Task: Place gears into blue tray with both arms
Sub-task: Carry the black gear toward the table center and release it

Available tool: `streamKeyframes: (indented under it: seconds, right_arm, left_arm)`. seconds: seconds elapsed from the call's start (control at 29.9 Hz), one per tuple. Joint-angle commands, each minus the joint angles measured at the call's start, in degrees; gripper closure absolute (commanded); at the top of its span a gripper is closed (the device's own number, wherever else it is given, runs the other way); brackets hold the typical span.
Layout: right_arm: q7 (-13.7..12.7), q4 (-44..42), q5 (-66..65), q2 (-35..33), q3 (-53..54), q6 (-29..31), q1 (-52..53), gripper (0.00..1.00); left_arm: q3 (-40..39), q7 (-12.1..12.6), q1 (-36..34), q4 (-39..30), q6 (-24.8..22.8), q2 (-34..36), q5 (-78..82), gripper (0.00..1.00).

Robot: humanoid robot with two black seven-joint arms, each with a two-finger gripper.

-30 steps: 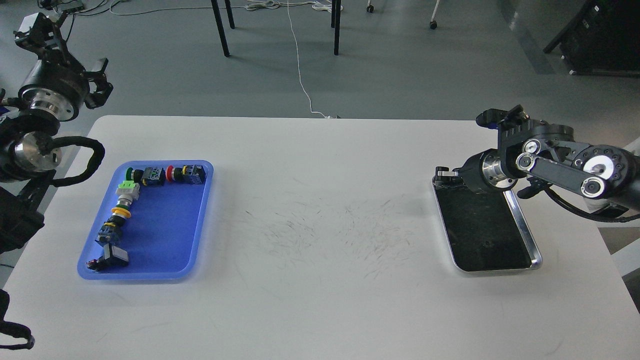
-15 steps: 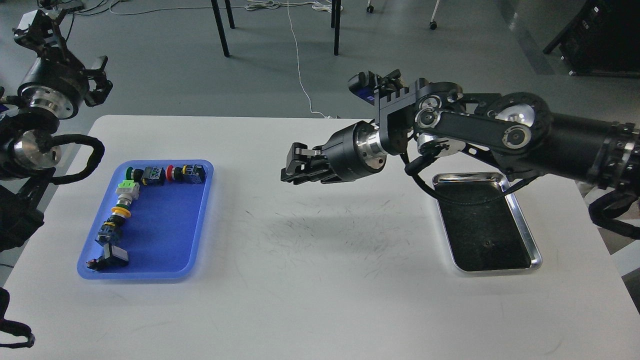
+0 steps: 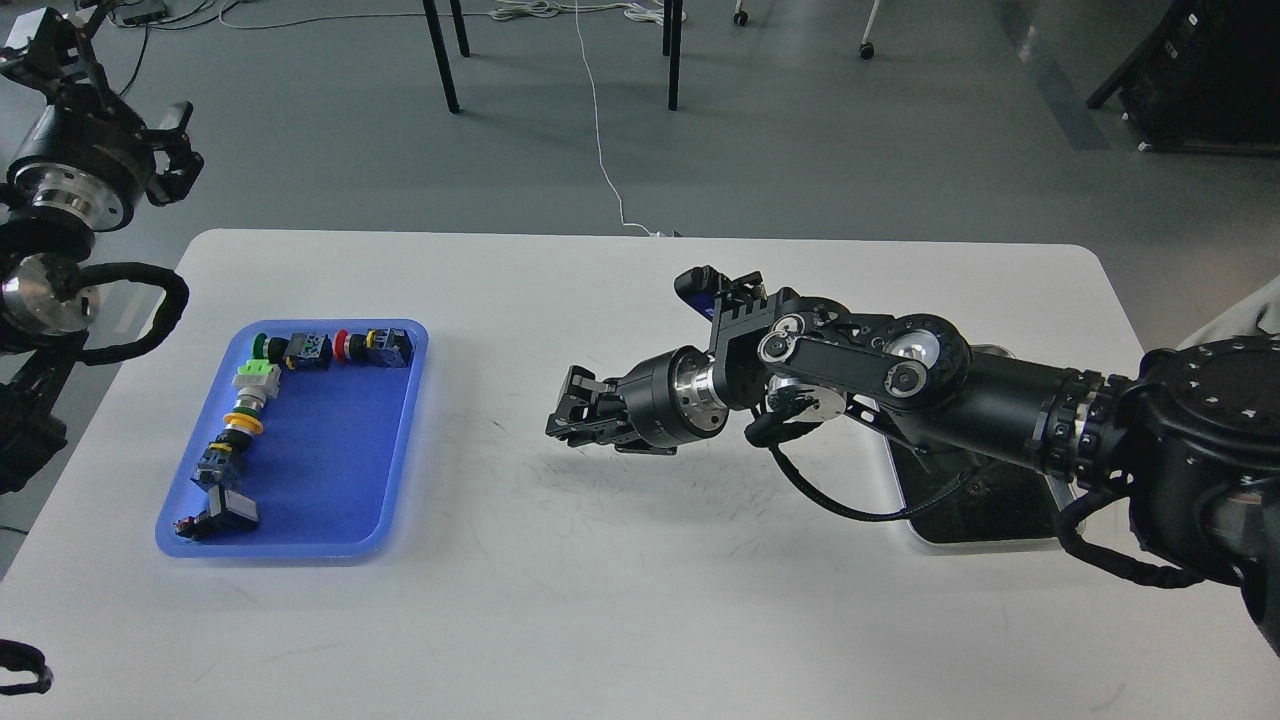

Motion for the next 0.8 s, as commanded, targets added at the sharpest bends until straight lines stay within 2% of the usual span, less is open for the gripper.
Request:
streamKeyframes:
  seconds: [0.0, 0.33, 0.43, 0.57, 0.6, 0.67, 0.7, 0.77]
  right_arm:
    - [0.0, 0.7, -0.8, 0.0, -0.1, -1.9, -2.4, 0.99]
    - [0.0, 1.2, -4.8, 0.0, -0.3, -5.2, -6.3, 0.96]
    - [0.0, 1.2, -4.9, 0.0, -0.3, -5.7, -6.5, 0.87]
    - [0.0, 1.2, -4.8, 0.0, -0.3, -6.2, -6.4, 0.65]
    - [0.0, 1.2, -4.8, 0.0, -0.3, -6.5, -6.4, 0.53]
    - [0.0, 1.3, -4.6, 0.0, -0.3, -7.3, -6.4, 0.23]
    - [0.0, 1.3, -4.6, 0.0, -0.3, -7.4, -6.4, 0.16]
    - [0.1, 1.2, -4.5, 0.0, -0.1, -7.4, -6.4, 0.13]
  left_arm:
    - [0.1, -0.1, 0.0, 0.0, 0.0, 0.0, 0.0, 0.02]
    - [0.2, -0.1, 0.3, 0.0, 0.0, 0.1, 0.0, 0.02]
    - [0.2, -0.1, 0.3, 0.0, 0.0, 0.1, 0.0, 0.02]
    - [0.2, -0.2, 0.3, 0.0, 0.0, 0.0, 0.0, 0.02]
    - [0.2, -0.1, 0.3, 0.0, 0.1, 0.0, 0.0, 0.02]
    - [0.2, -0.2, 0.4, 0.0, 0.1, 0.0, 0.0, 0.02]
    - [0.2, -0.2, 0.4, 0.0, 0.1, 0.0, 0.0, 0.02]
    - [0.3, -0.2, 0.4, 0.0, 0.1, 0.0, 0.0, 0.02]
